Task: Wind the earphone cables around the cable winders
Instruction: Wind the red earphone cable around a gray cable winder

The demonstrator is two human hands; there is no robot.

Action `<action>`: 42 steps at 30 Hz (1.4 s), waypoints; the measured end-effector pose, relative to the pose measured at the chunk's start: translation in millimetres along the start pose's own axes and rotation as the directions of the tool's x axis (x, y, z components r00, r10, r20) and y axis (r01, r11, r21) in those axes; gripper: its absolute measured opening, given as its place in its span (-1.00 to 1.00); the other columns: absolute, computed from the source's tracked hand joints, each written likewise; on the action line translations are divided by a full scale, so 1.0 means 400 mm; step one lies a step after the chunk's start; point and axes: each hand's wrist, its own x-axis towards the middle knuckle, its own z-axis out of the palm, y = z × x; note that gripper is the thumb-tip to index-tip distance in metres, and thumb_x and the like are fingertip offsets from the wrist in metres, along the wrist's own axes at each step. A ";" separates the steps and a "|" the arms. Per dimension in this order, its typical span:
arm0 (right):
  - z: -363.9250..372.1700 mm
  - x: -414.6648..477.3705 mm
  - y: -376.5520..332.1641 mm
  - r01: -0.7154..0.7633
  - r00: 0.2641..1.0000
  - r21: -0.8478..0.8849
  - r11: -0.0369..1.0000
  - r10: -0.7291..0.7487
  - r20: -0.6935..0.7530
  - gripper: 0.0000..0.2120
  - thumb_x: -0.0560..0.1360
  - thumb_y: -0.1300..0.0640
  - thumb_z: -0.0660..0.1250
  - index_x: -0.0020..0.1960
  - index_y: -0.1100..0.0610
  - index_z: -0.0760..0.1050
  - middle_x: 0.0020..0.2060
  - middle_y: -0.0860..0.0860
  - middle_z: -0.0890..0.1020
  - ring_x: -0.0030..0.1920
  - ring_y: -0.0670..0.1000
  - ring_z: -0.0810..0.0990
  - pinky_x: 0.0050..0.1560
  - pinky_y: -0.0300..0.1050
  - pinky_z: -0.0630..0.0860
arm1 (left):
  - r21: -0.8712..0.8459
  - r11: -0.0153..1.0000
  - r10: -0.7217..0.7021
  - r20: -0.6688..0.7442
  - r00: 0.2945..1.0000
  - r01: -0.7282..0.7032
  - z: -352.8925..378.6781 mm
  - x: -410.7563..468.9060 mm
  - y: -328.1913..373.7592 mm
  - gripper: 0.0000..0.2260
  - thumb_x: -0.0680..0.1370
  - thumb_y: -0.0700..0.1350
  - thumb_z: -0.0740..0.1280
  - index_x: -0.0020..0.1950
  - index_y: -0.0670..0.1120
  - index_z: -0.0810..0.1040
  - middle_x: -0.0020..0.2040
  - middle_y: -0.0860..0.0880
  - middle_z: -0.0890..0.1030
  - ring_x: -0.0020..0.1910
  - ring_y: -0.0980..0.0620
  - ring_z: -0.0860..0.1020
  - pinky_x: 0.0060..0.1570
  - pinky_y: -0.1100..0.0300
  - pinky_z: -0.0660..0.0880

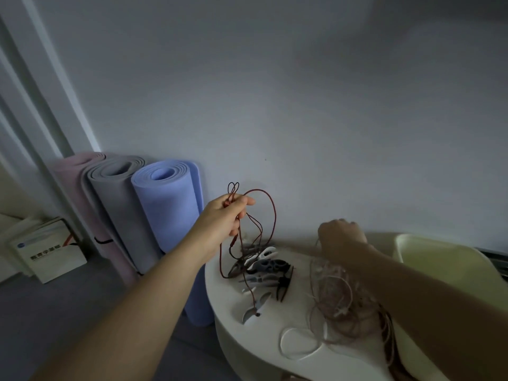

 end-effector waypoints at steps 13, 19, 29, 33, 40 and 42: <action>0.020 -0.050 0.099 -0.120 0.988 -0.191 0.974 0.137 0.076 -0.71 0.55 0.10 0.19 0.26 0.03 0.44 0.26 0.00 0.48 0.31 0.03 0.39 0.29 -0.03 0.23 | -0.032 0.998 0.061 0.040 0.997 -0.060 0.053 -0.013 0.040 -0.81 0.65 -0.10 0.19 0.03 -0.05 0.60 -0.32 0.05 0.40 -0.50 0.18 0.24 -0.38 0.27 0.26; -0.054 -0.010 0.030 0.135 0.990 0.558 0.819 -0.084 -0.116 -0.73 0.54 0.16 0.26 0.22 0.07 0.53 0.20 0.00 0.56 0.16 0.00 0.54 0.17 -0.17 0.39 | -0.046 0.996 0.084 0.053 0.995 -0.082 0.031 -0.023 0.062 -0.80 0.65 -0.10 0.18 0.06 -0.07 0.60 -0.30 0.03 0.39 -0.51 0.19 0.24 -0.43 0.33 0.27; -0.289 -0.052 -0.074 0.278 0.957 0.961 0.006 -0.090 -0.276 -0.86 0.57 0.16 0.25 -0.05 0.17 0.57 -0.41 -0.04 0.45 -0.37 -0.10 0.44 -0.06 -0.11 0.56 | -0.120 0.984 0.135 -0.001 0.991 -0.134 -0.034 -0.005 0.131 -0.81 0.64 -0.12 0.20 0.01 -0.06 0.61 -0.27 0.04 0.56 -0.52 0.16 0.21 -0.42 0.32 0.25; -0.357 -0.072 -0.061 0.217 0.972 0.916 -0.339 -0.013 -0.235 -0.80 0.62 0.18 0.15 -0.13 0.15 0.50 -0.54 -0.07 0.30 -0.55 -0.11 0.24 -0.30 -0.21 0.40 | -0.104 0.989 0.100 -0.079 0.992 -0.108 -0.067 0.010 0.142 -0.81 0.65 -0.12 0.19 0.00 -0.01 0.60 -0.08 0.03 0.66 -0.48 0.17 0.34 -0.37 0.34 0.37; -0.425 -0.093 -0.038 0.277 0.960 0.778 -0.564 0.203 -0.194 -0.82 0.60 0.21 0.12 -0.14 0.17 0.43 -0.37 0.04 0.65 -0.58 -0.07 0.25 -0.23 -0.15 0.54 | -0.055 0.995 -0.087 -0.065 0.994 0.084 -0.110 0.008 0.140 -0.82 0.65 -0.05 0.21 -0.01 -0.01 0.59 -0.01 0.01 0.63 -0.07 0.02 0.62 -0.10 0.15 0.51; -0.416 -0.095 -0.035 0.316 0.943 0.791 -0.524 0.267 -0.200 -0.81 0.61 0.21 0.12 -0.14 0.18 0.43 -0.26 0.08 0.66 -0.54 -0.05 0.28 -0.22 -0.14 0.56 | -0.068 0.992 -0.110 -0.064 0.992 0.106 -0.112 0.006 0.130 -0.84 0.65 -0.08 0.21 -0.01 -0.04 0.58 -0.05 -0.02 0.62 -0.12 0.01 0.61 -0.14 0.16 0.52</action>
